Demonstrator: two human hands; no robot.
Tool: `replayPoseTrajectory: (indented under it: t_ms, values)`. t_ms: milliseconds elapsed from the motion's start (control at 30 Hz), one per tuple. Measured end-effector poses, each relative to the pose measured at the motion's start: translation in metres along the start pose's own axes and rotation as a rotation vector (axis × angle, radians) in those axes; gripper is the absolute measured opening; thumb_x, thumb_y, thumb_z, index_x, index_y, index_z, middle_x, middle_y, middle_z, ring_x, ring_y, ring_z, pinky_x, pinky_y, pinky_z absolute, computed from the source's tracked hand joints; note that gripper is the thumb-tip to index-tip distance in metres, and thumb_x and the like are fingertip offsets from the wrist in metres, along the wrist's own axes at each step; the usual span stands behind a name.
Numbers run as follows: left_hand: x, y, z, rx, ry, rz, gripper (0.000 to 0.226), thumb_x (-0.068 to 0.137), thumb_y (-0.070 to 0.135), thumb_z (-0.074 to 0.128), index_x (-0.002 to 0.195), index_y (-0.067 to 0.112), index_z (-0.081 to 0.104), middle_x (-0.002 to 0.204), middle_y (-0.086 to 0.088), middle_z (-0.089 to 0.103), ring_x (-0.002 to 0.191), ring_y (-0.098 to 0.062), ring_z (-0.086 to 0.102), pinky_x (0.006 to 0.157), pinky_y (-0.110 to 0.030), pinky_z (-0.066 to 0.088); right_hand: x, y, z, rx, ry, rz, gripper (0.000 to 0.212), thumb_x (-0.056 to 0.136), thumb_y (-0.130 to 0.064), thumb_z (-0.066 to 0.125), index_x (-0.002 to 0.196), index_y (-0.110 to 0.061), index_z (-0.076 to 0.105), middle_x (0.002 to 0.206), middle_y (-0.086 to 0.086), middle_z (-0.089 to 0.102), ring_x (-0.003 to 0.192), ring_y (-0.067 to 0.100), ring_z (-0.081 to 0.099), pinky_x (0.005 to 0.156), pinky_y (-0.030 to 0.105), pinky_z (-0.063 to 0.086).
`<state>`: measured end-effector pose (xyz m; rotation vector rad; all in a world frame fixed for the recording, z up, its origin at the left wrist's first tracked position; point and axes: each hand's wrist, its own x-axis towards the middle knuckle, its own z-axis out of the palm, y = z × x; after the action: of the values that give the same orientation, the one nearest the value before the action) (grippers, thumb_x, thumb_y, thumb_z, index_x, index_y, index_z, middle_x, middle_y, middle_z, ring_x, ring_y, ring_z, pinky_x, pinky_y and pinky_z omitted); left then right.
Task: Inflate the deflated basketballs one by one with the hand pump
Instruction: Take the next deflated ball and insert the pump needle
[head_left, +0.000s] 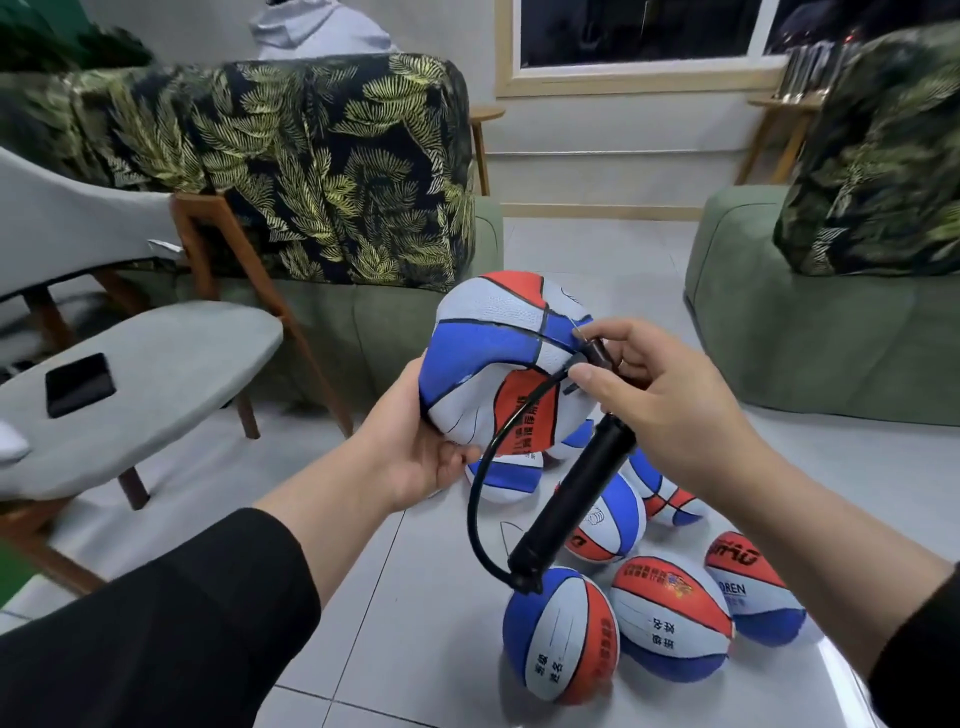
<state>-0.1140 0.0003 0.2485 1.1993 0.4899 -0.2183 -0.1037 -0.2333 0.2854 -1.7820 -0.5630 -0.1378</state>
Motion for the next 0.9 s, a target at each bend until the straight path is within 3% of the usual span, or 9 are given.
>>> replayPoseTrajectory:
  t_ms: [67, 133, 200, 333, 500, 600, 733, 800, 900]
  values:
    - [-0.001, 0.001, -0.001, -0.003, 0.007, 0.018, 0.033, 0.080, 0.061, 0.066, 0.095, 0.032, 0.075, 0.103, 0.002, 0.070, 0.099, -0.026, 0.057, 0.106, -0.029, 0.031, 0.003, 0.000, 0.003, 0.026, -0.018, -0.004, 0.021, 0.095, -0.015, 0.069, 0.110, -0.030, 0.066, 0.082, -0.015, 0.069, 0.070, 0.003, 0.059, 0.069, 0.017, 0.048]
    - [-0.001, 0.003, -0.002, 0.031, -0.031, 0.025, 0.032, 0.085, 0.060, 0.059, 0.081, 0.029, 0.069, 0.083, 0.004, 0.063, 0.073, -0.019, 0.055, 0.075, -0.021, 0.038, 0.006, 0.001, 0.005, 0.044, -0.034, -0.016, 0.021, 0.096, -0.013, 0.068, 0.109, -0.029, 0.065, 0.076, -0.021, 0.066, 0.066, 0.001, 0.057, 0.067, 0.013, 0.045]
    - [-0.003, 0.005, -0.008, 0.109, -0.056, 0.027, 0.040, 0.091, 0.056, 0.048, 0.066, 0.026, 0.057, 0.065, 0.002, 0.050, 0.051, -0.016, 0.038, 0.055, -0.025, 0.022, 0.006, 0.001, 0.008, 0.079, -0.042, -0.021, 0.021, 0.096, -0.009, 0.066, 0.108, -0.026, 0.064, 0.071, -0.023, 0.065, 0.062, 0.000, 0.057, 0.064, 0.011, 0.044]
    - [-0.002, 0.012, -0.020, 0.124, -0.178, 0.012, 0.039, 0.086, 0.062, 0.058, 0.098, 0.024, 0.061, 0.099, -0.012, 0.052, 0.080, -0.028, 0.046, 0.073, -0.038, 0.034, 0.005, -0.005, 0.012, 0.164, -0.076, -0.021, 0.021, 0.097, -0.005, 0.064, 0.108, -0.023, 0.063, 0.071, -0.022, 0.065, 0.063, 0.000, 0.060, 0.063, 0.009, 0.044]
    - [0.003, 0.011, -0.031, 0.096, -0.147, 0.103, 0.050, 0.094, 0.060, 0.056, 0.130, 0.025, 0.064, 0.132, -0.005, 0.066, 0.108, -0.030, 0.060, 0.088, -0.044, 0.051, 0.005, -0.006, 0.017, 0.174, -0.096, -0.031, 0.022, 0.096, -0.015, 0.067, 0.106, -0.035, 0.067, 0.092, 0.000, 0.072, 0.083, 0.014, 0.064, 0.072, 0.029, 0.052]
    - [0.000, 0.009, -0.024, -0.098, -0.102, 0.204, 0.048, 0.105, 0.048, 0.049, 0.139, 0.017, 0.063, 0.135, -0.008, 0.069, 0.122, -0.032, 0.066, 0.096, -0.048, 0.056, 0.003, -0.004, 0.021, 0.188, -0.111, -0.010, 0.021, 0.097, -0.010, 0.064, 0.111, -0.026, 0.063, 0.082, -0.010, 0.070, 0.072, 0.009, 0.063, 0.066, 0.021, 0.050]
    - [-0.008, 0.017, -0.016, -0.106, -0.095, 0.291, 0.077, 0.095, 0.075, 0.033, 0.140, 0.020, 0.063, 0.132, -0.008, 0.071, 0.124, -0.028, 0.066, 0.101, -0.046, 0.053, 0.005, 0.001, 0.024, 0.165, -0.057, 0.013, 0.019, 0.101, -0.011, 0.060, 0.116, -0.023, 0.060, 0.071, -0.017, 0.062, 0.062, 0.010, 0.051, 0.059, 0.017, 0.044]
    - [-0.012, 0.016, -0.018, 0.007, -0.141, 0.287, 0.090, 0.079, 0.084, 0.046, 0.143, 0.022, 0.061, 0.134, -0.006, 0.070, 0.126, -0.027, 0.066, 0.103, -0.050, 0.053, 0.007, 0.002, 0.024, 0.189, -0.004, 0.039, 0.017, 0.101, -0.014, 0.059, 0.116, -0.022, 0.062, 0.069, -0.014, 0.061, 0.061, 0.011, 0.049, 0.056, 0.016, 0.042]
    - [-0.006, 0.009, -0.026, 0.140, -0.229, 0.335, 0.104, 0.074, 0.071, 0.078, 0.160, 0.039, 0.028, 0.145, 0.002, 0.062, 0.130, -0.032, 0.062, 0.098, -0.067, 0.052, 0.011, 0.002, 0.020, 0.246, 0.081, 0.073, 0.016, 0.101, -0.016, 0.060, 0.114, -0.023, 0.068, 0.069, -0.004, 0.058, 0.061, 0.012, 0.048, 0.057, 0.021, 0.042]
